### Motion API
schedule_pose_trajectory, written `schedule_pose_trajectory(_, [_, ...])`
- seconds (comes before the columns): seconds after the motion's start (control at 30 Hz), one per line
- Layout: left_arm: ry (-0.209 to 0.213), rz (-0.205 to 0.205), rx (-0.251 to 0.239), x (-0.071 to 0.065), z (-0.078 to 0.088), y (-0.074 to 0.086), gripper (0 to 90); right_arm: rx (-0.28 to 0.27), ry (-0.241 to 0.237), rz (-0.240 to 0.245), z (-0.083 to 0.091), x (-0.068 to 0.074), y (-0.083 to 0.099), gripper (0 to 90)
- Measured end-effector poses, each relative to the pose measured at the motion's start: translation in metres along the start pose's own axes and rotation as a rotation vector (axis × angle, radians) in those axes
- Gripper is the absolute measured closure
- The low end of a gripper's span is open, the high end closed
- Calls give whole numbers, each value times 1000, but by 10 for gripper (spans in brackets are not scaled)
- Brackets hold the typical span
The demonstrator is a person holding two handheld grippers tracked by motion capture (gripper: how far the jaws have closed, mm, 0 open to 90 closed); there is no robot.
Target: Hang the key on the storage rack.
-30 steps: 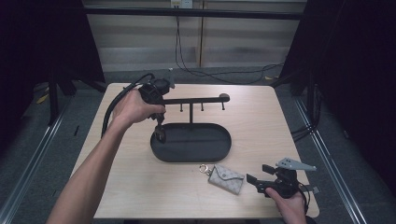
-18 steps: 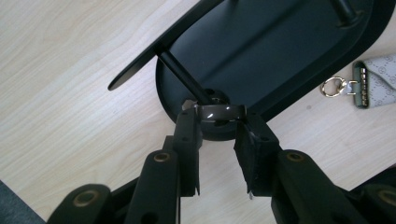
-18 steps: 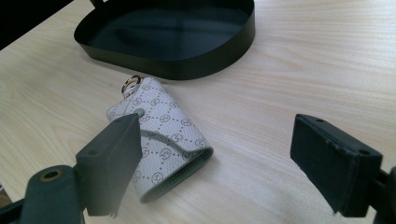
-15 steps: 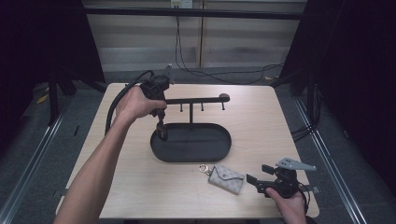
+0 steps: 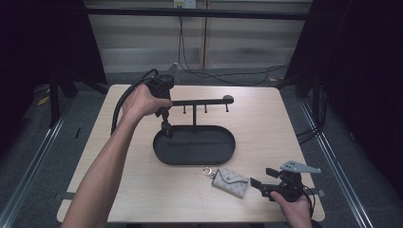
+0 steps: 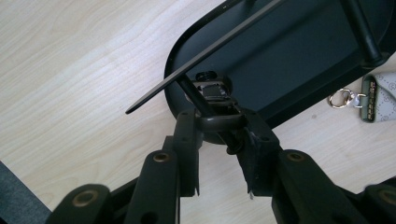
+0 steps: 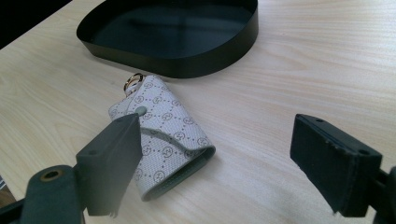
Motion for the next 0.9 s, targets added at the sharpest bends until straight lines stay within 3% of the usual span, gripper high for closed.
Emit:
schedule_pose_trajectory(0.07, [-13, -11, 6, -3, -1, 1, 654, 0, -2, 1, 0, 0, 0, 164])
schedule_pose_trajectory(0.1, [-17, -14, 8, -4, -1, 2, 585, 5, -2, -2, -1, 0, 0, 164])
schedule_pose_trajectory(0.33, [-12, -24, 4, -9, 0, 3, 492, 6, -3, -1, -1, 0, 0, 163])
schedule_pose_trajectory(0.57, [40, -8, 2, -5, 3, 15, 495, 13, -3, -3, -2, 0, 1, 164])
schedule_pose_trajectory(0.7, [63, -18, -24, 0, 6, 22, 505, 8, -5, -7, -2, -1, 0, 164])
schedule_pose_trajectory(0.73, [65, -41, -29, 2, 7, 23, 514, 7, -6, -12, -2, 0, 0, 164])
schedule_pose_trajectory(0.8, [71, -32, -30, 1, 7, 28, 506, 9, -4, -15, -3, -1, 1, 164])
schedule_pose_trajectory(0.9, [86, -50, -43, 0, 9, 34, 509, 9, -2, -14, -3, -1, 1, 163])
Point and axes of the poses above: each handheld gripper's, and its own axes: z roughly backward along the jaws, y roughly out of its underside, x roughly to its left, the point moved 10 cm from there along -z, roughly forward along the jaws, and after that the axes turned 2 degrees about -y, right-handed, at the moved point
